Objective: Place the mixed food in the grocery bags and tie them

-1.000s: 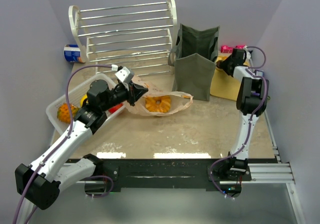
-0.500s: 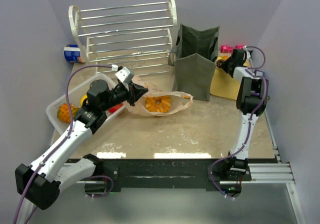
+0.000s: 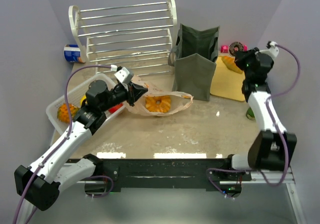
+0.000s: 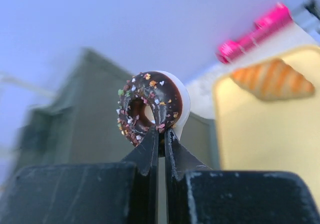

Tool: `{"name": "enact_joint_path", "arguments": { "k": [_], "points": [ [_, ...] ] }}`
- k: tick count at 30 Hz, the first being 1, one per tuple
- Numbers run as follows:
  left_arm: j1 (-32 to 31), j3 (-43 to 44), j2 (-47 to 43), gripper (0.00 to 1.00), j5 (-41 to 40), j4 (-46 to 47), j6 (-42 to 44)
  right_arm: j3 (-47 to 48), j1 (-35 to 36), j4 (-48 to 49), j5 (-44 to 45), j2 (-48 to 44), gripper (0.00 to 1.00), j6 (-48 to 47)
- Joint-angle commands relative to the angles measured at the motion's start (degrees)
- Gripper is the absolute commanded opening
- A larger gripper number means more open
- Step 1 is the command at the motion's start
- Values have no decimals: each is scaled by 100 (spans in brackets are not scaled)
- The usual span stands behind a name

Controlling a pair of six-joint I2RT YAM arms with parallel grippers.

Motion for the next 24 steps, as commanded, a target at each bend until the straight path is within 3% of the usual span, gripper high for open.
{"name": "enact_joint_path", "arguments": {
  "k": [1,3,7,11,15,24],
  "points": [
    [26,-41,-119,0,-40,242,147,-1368,305,1464,-968,-1624,0,-124],
    [26,-50,-145,0,-145,216,174,-1687,961,1460,-1522,-2265,0,-780],
    [26,-94,-145,0,-216,251,174,-1546,2124,450,-2094,-2532,0,-1478],
    [35,-138,-163,0,-286,277,200,-1520,3337,-104,-2341,-2357,0,-1953],
    [26,-164,-171,0,-348,286,262,-1538,4417,-684,-2043,-1892,0,-2339],
    [26,-199,-180,0,-322,330,297,-897,4736,-2020,-795,-705,0,-2587]
  ]
}}
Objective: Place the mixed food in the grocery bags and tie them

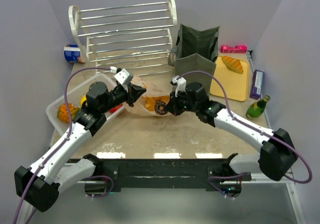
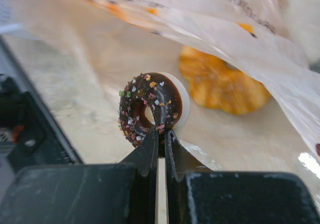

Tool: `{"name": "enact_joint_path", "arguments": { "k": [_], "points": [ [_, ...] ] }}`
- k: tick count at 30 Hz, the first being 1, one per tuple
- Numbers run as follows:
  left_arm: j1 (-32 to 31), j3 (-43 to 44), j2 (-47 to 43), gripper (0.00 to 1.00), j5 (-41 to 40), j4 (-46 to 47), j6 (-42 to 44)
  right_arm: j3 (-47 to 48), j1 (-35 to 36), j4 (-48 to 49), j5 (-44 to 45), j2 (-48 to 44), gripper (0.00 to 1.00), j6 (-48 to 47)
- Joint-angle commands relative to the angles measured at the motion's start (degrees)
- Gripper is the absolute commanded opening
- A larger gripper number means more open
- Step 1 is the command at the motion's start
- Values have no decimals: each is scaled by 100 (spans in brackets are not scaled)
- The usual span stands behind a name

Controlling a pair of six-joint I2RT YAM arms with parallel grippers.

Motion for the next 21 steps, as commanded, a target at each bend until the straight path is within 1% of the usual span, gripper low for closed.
{"name": "enact_joint_path", "arguments": {
  "k": [1,3,6,10,15,17,19,21],
  "points": [
    [24,-27,-121,0,-51,297,142,666,-33,-710,904,277,0,-158],
    [24,-27,-148,0,-77,288,159,790,-33,-745,1176,532,0,-53],
    [24,-44,-174,0,-77,306,168,1071,-24,-745,1326,882,0,61],
    [24,-36,-192,0,-16,315,159,1326,-15,-509,1616,1191,0,176],
    [24,-53,-236,0,2,332,142,1300,116,228,1546,1490,0,501],
    [24,-53,-227,0,2,332,159,1396,300,300,1555,1806,0,615],
    [24,-53,-209,0,-7,332,151,1598,406,300,1336,2165,0,659],
    [24,-53,-192,0,2,324,151,1730,547,300,1388,2360,0,703]
  ]
}}
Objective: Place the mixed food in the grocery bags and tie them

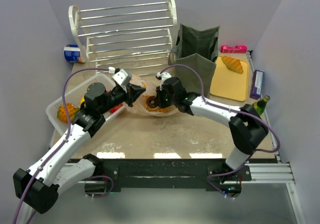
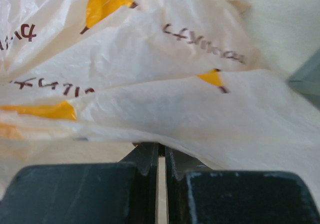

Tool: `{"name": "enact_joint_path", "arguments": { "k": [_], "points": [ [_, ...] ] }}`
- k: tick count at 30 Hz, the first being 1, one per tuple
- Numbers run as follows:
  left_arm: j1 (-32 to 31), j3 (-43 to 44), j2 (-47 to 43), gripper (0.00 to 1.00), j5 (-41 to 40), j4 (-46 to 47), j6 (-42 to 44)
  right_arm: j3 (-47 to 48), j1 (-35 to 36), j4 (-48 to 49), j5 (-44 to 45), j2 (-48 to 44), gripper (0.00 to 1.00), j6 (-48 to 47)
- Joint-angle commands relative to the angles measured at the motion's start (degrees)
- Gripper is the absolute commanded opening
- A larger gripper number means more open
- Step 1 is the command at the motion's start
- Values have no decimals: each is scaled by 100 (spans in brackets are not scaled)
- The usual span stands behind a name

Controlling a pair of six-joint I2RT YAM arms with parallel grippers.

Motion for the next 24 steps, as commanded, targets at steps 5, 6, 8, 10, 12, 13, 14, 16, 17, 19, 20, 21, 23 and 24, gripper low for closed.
{"name": "enact_joint_path", "arguments": {
  "k": [5,6,8,10,12,13,14,16,17,19,20,21,23,24],
  "points": [
    [24,-40,-74,0,-9,278,153,481,355,693,186,604,29,328],
    [24,-40,-65,0,-9,269,162,481,355,676,187,613,43,319],
    [24,-31,-74,0,-18,269,171,490,355,588,205,587,69,241],
    [33,-31,-65,0,-18,269,171,420,355,492,249,429,79,161],
    [24,-31,-65,0,-18,269,171,323,355,439,293,141,83,38],
    [24,-40,-65,0,-27,260,171,192,355,421,310,8,84,12],
    [24,-31,-74,0,-44,260,171,104,355,421,302,-141,84,-58],
    [24,-31,-83,0,-79,251,179,-202,355,421,284,-736,81,-120],
    [33,-40,-91,0,-158,251,188,-309,355,264,336,-958,74,-181],
    [24,-49,-91,0,-229,216,214,-459,364,-131,529,-1693,71,-278],
    [24,-49,-83,0,-272,216,232,-442,364,-342,661,-1994,70,-453],
    [33,-49,-74,0,-282,207,241,-372,355,-761,888,-2241,70,-515],
    [24,-14,-48,0,-255,181,241,-302,347,-1011,1714,-3005,72,-699],
    [24,-14,-47,0,-247,181,241,-206,338,-1142,2117,-3208,78,-796]
  ]
}}
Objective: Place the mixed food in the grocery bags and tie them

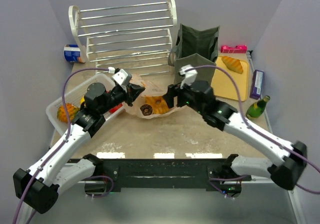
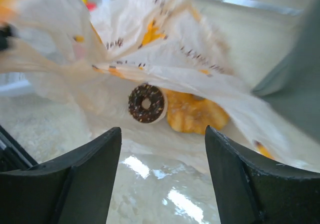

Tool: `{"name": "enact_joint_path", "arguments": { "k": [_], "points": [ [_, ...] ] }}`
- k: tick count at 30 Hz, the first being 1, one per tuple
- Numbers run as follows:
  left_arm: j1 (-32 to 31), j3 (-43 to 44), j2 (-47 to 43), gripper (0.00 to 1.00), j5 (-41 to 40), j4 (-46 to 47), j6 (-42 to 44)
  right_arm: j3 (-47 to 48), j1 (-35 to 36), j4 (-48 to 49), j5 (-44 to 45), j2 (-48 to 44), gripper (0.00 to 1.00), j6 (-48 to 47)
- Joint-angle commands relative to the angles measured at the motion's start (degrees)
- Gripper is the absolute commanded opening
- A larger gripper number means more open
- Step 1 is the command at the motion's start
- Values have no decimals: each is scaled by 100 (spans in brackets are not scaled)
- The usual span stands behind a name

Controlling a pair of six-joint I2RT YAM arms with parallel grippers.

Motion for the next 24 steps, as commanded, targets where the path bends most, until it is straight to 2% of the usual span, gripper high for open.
{"name": "enact_joint_path", "arguments": {
  "k": [1,3,4,6,7,9,10,13,17,18,24],
  "points": [
    [33,-29,-39,0,-93,185,110,320,-75,-654,1637,-1233,79,-595],
    [24,-29,-47,0,-85,203,118,591,-627,-733,1860,-1288,76,-868],
    [24,-38,-30,0,-67,203,110,688,-1325,-777,1694,-1262,75,-869],
    [24,-29,-12,0,-67,203,101,812,-2023,-603,1096,-1113,74,-816],
    [24,-38,5,0,-58,194,101,847,-2662,-506,894,-1034,74,-729],
    [24,-29,14,0,-41,203,92,1039,-3219,-259,437,-613,74,-615],
    [24,-38,31,0,-23,203,101,1128,-3727,-180,244,-403,78,-449],
    [24,-38,40,0,-6,203,92,1541,-4502,101,-276,502,83,-97],
    [24,-29,49,0,-14,203,110,2147,-5198,217,-496,1864,93,159],
    [24,-29,58,0,-14,194,110,2479,-5295,181,-540,2406,94,220],
    [24,-20,154,0,-32,159,154,3928,-5542,-170,-339,4229,96,318]
  ]
}}
